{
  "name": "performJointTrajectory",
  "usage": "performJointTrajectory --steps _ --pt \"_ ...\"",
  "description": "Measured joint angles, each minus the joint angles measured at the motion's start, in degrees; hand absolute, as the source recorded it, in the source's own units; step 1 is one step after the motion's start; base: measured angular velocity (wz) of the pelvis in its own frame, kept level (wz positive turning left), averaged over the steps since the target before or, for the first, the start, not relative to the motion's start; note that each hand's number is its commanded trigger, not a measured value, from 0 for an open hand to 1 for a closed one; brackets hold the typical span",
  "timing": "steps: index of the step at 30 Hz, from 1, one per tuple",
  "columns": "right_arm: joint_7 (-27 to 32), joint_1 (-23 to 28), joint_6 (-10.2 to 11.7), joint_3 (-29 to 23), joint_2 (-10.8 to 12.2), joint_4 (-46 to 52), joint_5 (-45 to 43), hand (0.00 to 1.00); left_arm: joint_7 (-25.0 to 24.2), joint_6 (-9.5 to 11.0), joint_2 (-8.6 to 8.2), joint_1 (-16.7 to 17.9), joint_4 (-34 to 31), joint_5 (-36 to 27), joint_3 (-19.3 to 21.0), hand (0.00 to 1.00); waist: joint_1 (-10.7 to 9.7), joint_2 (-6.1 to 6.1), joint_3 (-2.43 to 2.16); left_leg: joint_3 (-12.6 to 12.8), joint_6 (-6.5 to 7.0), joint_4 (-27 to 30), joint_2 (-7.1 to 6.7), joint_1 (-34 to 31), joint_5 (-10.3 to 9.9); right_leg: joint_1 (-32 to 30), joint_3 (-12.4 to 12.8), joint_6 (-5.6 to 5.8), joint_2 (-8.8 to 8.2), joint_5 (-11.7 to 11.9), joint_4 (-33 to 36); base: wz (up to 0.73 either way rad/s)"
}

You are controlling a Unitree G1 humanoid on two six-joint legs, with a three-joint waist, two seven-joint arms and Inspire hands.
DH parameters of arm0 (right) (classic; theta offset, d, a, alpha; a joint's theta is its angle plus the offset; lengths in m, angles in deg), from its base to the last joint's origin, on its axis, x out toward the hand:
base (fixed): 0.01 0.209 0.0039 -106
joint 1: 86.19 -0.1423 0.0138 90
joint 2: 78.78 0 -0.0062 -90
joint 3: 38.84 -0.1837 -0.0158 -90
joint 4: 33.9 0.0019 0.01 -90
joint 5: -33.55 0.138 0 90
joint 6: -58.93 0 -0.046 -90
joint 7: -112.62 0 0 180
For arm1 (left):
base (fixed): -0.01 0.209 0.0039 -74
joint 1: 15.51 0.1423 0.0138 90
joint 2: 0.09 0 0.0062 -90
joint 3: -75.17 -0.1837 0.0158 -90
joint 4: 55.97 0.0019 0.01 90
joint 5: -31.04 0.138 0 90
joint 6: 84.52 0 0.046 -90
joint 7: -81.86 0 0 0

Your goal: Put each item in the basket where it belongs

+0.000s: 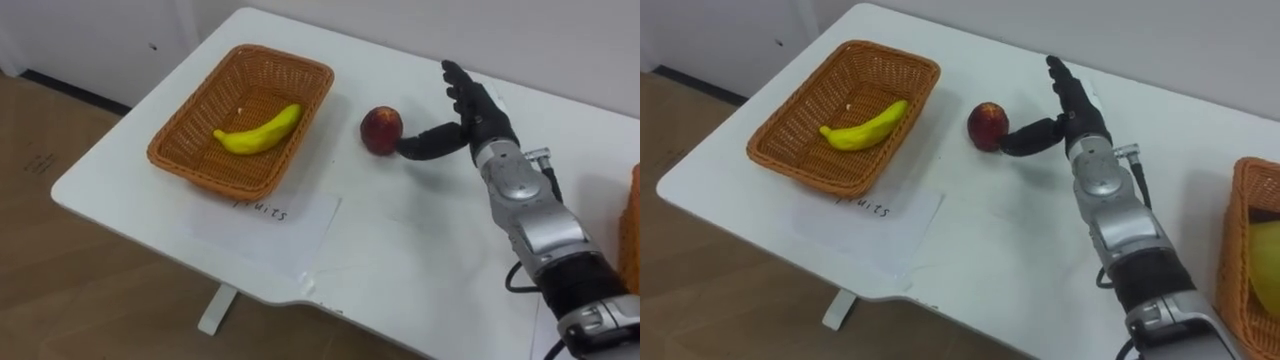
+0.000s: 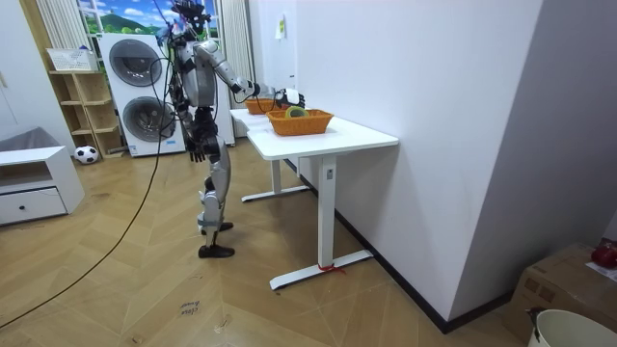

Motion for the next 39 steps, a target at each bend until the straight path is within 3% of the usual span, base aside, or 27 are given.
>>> performJointTrajectory --steps 8,19,29,34,39 --pt "-2.1 0.0 0.7 0.0 0.1 2.6 -2.1 0.0 0.0 0.8 0.12 0.0 0.1 0.0 0.0 0.0 0.2 -0.86 0.5 0.0 0.02 0.0 0.02 -0.1 0.0 -0.1 0.1 0.0 0.04 0.0 0.0 0.0" --pt "-2.9 0.0 1.0 0.0 0.1 2.6 -3.9 0.0 -0.2 1.2 0.14 0.0 0.1 0.0 0.0 0.0 1.6 -0.93 0.49 -0.1 0.01 -0.1 0.01 -0.3 0.0 -0.2 -0.2 0.0 0.05 0.0 0.0 0.01" --pt "-3.2 0.0 1.0 0.0 0.1 2.6 -3.9 0.0 -0.4 1.1 0.17 0.1 0.1 0.0 0.0 0.0 1.5 -0.76 0.43 -0.8 0.01 0.0 -0.08 -0.6 0.0 -0.1 -0.5 0.0 0.09 0.0 0.0 0.03" --pt "-3.0 0.0 1.0 1.0 0.0 1.3 -3.8 0.0 -0.5 1.1 0.17 0.1 0.5 -0.1 0.0 0.0 1.6 -0.66 0.5 -1.0 0.01 0.1 -0.12 -0.6 0.0 0.1 -1.4 0.0 0.07 0.0 0.0 0.03" --pt "-3.0 -0.1 1.3 2.0 0.1 -2.0 -3.6 0.0 -1.2 1.2 0.21 0.1 0.6 -1.1 -1.3 0.0 1.4 -0.07 0.76 -1.5 0.01 0.8 -0.14 -1.5 0.0 -0.1 -4.0 0.0 -0.04 0.0 0.0 0.07"
